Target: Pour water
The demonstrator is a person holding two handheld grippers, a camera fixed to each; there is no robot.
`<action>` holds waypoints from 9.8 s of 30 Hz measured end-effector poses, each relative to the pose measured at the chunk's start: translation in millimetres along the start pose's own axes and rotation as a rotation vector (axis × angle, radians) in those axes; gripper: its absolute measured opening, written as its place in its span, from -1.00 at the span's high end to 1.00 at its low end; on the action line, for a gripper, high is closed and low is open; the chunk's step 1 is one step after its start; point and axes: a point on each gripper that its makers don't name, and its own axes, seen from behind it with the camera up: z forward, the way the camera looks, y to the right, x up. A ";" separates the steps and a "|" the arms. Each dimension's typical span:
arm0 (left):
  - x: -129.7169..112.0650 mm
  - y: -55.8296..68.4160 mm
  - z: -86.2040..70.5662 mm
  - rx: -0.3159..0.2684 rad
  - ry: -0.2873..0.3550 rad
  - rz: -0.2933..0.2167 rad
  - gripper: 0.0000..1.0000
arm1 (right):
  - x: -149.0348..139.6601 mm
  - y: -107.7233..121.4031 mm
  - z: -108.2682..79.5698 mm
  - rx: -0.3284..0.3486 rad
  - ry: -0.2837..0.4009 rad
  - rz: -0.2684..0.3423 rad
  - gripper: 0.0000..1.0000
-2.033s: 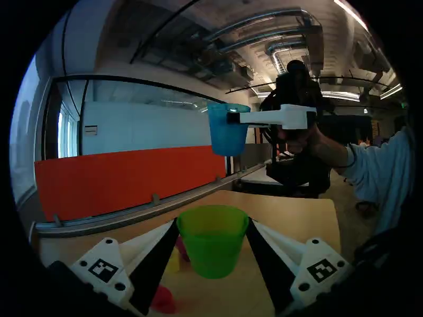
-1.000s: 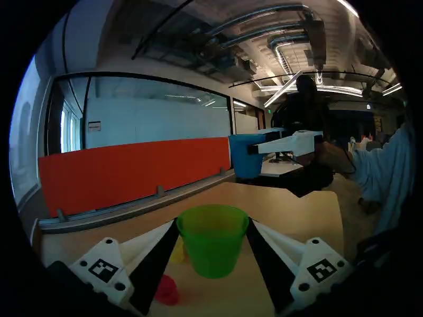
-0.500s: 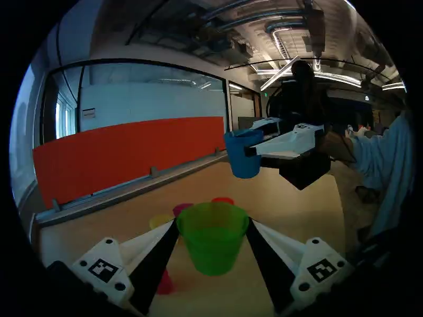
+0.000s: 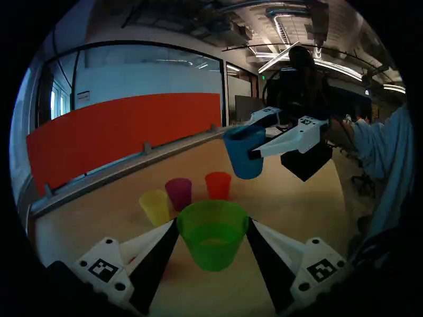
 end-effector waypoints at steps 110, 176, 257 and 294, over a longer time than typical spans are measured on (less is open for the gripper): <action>-101.9 -0.4 -0.7 -0.023 -0.259 -0.022 -1.00 | -148.2 -33.9 39.8 0.082 -0.287 -0.035 -0.84; -47.2 -66.6 -119.5 0.523 0.042 -0.084 -0.99 | -104.4 37.6 -98.8 -0.418 0.023 0.141 -1.00; -33.1 -138.9 -137.2 0.900 0.346 -0.116 -0.99 | -50.3 120.8 -158.0 -0.956 0.325 0.222 -1.00; -66.9 -151.6 -123.3 0.905 0.321 -0.185 -0.98 | -52.2 121.7 -160.5 -0.961 0.311 0.222 -1.00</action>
